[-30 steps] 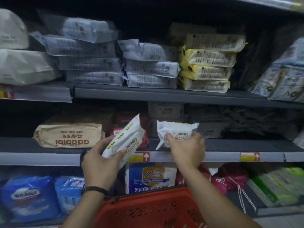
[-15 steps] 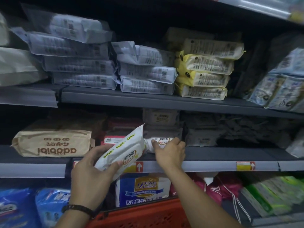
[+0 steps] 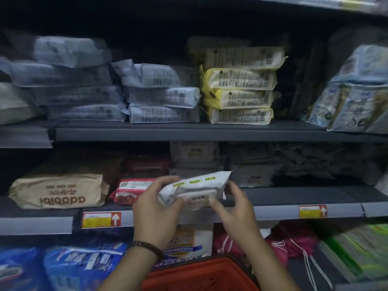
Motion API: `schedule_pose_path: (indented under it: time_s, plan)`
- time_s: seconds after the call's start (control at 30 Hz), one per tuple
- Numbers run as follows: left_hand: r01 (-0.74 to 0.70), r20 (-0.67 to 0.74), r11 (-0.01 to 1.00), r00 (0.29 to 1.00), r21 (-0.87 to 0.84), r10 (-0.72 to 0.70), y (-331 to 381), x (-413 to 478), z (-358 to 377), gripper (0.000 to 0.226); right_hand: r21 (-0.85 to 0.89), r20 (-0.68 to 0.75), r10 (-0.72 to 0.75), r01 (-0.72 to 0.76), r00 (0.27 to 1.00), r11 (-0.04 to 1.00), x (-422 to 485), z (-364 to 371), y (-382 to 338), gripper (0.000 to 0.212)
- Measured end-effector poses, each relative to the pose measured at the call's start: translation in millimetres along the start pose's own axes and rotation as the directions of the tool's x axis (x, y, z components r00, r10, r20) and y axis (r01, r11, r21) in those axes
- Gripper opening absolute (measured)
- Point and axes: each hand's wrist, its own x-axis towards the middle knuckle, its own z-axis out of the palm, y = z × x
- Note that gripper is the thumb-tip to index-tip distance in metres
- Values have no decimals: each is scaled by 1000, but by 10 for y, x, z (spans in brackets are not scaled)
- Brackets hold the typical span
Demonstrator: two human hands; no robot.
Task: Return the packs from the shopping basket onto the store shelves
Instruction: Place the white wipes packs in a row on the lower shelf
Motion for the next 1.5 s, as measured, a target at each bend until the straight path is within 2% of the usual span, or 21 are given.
schedule_pose_path:
  time_s: [0.17,0.27,0.3,0.37,0.43,0.5,0.57,0.63,0.7,0.8,0.9,1.0,1.1,1.17,1.27,1.33,1.4,1.5]
  plan:
    - [-70,53,981,997,183,61,37,401,328,43,19,-90,111,-110,990,994,178,-8,121,30]
    - [-91,28,922,996,376,86,-163,501,423,46,-112,-108,114,-126,988,986,316,76,176,42]
    - [-103,7,864,993,493,114,-230,486,451,46,-147,-98,121,-135,988,980,344,106,193,44]
    - [-194,24,677,968,710,252,-333,401,498,50,-165,-96,124,-139,988,976,386,142,215,43]
    - [-377,201,483,905,790,376,-442,278,544,58,-163,-118,119,-137,986,977,416,150,234,44]
    - [-510,385,370,849,777,361,-567,137,607,67,-155,-163,106,-132,981,979,403,163,222,55]
    - [-506,434,384,862,772,263,-674,65,665,76,-129,-255,80,-116,964,985,346,197,184,69]
    - [-486,435,419,874,767,218,-734,37,709,79,-168,-327,-45,-11,944,986,252,255,179,61]
    - [-488,450,416,872,768,193,-769,30,732,79,-279,-291,-179,95,940,956,151,365,242,44]
    - [-512,495,333,857,791,141,-771,28,713,82,-358,-200,-186,105,962,928,53,452,333,30]
    - [-521,532,276,846,808,39,-715,75,667,93,-325,-50,-109,87,993,942,33,333,251,39]
    - [-532,552,203,832,822,-56,-605,93,659,110,-355,145,-56,105,988,929,-7,202,213,54]
    - [-521,562,286,823,805,-83,-495,62,631,104,-459,237,-48,155,970,875,-110,140,217,65]
    - [-525,579,361,814,771,-52,-429,-24,524,96,-478,204,-32,128,978,869,-224,102,227,63]
    - [-565,630,425,776,707,-18,-395,-244,235,79,-482,121,-54,106,991,870,-447,56,246,50]
    - [-596,677,447,736,667,-29,-427,-422,-3,57,-497,171,-33,115,985,860,-575,51,256,33]
    - [-573,721,502,675,647,-158,-527,-595,-225,39,-506,298,50,114,953,855,-691,75,278,18]
    - [-488,753,578,498,654,-430,-734,-838,-492,28,-574,525,204,166,826,802,-916,217,405,13]
